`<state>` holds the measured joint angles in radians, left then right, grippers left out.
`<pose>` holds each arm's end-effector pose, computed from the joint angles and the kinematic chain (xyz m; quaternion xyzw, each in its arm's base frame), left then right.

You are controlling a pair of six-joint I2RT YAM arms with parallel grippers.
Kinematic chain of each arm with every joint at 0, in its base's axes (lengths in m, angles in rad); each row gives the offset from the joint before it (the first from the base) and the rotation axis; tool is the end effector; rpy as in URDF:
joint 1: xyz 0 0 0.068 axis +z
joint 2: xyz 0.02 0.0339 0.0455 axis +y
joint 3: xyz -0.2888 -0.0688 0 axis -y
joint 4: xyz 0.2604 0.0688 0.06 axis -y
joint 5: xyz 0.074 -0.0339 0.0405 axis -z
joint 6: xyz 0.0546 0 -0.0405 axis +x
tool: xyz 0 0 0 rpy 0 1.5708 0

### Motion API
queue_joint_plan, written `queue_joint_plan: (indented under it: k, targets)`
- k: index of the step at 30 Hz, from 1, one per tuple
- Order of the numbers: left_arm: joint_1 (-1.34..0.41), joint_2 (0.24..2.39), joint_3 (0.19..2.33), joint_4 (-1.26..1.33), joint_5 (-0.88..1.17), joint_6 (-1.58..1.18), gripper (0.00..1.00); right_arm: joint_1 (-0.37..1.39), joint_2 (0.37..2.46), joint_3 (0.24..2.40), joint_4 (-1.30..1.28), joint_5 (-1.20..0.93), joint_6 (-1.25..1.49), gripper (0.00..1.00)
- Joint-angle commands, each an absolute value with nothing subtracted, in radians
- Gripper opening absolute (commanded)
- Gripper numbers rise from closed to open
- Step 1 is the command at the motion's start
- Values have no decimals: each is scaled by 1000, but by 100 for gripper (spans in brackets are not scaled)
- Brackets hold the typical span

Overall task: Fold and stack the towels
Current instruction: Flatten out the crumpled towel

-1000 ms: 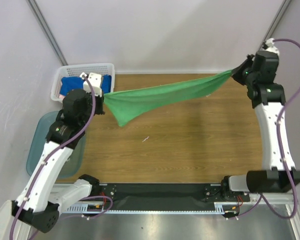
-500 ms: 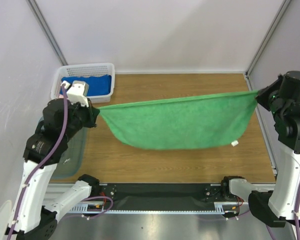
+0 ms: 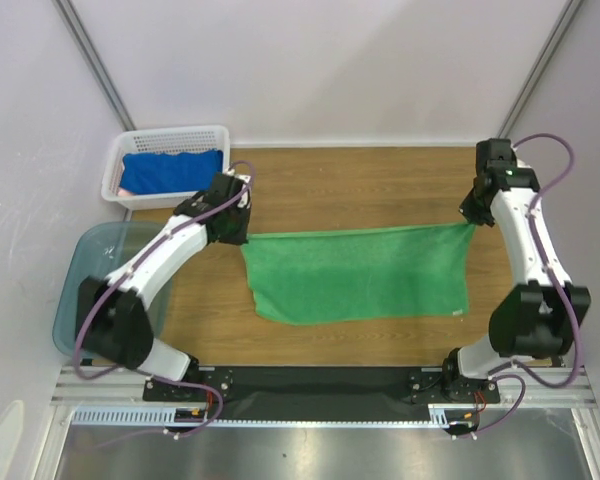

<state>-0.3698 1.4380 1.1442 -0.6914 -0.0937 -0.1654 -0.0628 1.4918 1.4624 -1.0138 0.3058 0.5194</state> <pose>0.2996 -0.1106 0.2748 0.0841 0.9528 -0.0330 0.2899 0.3211 -0.0367 0.3448 0.3119 0.9026 -0.0849 0.2843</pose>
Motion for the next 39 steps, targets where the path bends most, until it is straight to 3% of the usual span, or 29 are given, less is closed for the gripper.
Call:
queue_joint_plan:
  k: [1, 12, 22, 27, 30, 32, 34, 36, 39]
  targets:
    - [-360, 1607, 1265, -565, -141, -101, 0, -86, 1631, 1506, -781, 302, 500, 0]
    - [-356, 2081, 1702, -584, -245, -54, 0, -107, 2244, 1988, -819, 193, 479, 0]
    - [-356, 2258, 1887, -597, -258, -87, 1, -129, 2358, 2054, -710, 215, 472, 0]
    - [-351, 2284, 1936, -603, -307, -104, 11, -149, 2373, 2072, -693, 210, 468, 0]
    - [-351, 2290, 1963, -597, -310, -104, 20, -161, 2388, 2111, -713, 187, 459, 10]
    - [-351, 2292, 1992, -598, -311, -101, 25, -164, 2387, 2134, -722, 154, 448, 28]
    - [-351, 2277, 2006, -606, -313, -107, 42, -164, 2372, 2137, -719, 105, 430, 39]
    - [-351, 2257, 2017, -615, -302, -113, 54, -164, 2326, 2119, -694, 69, 416, 44]
    - [-356, 2180, 1976, -627, -282, -138, 63, -164, 2243, 2073, -660, 20, 407, 52]
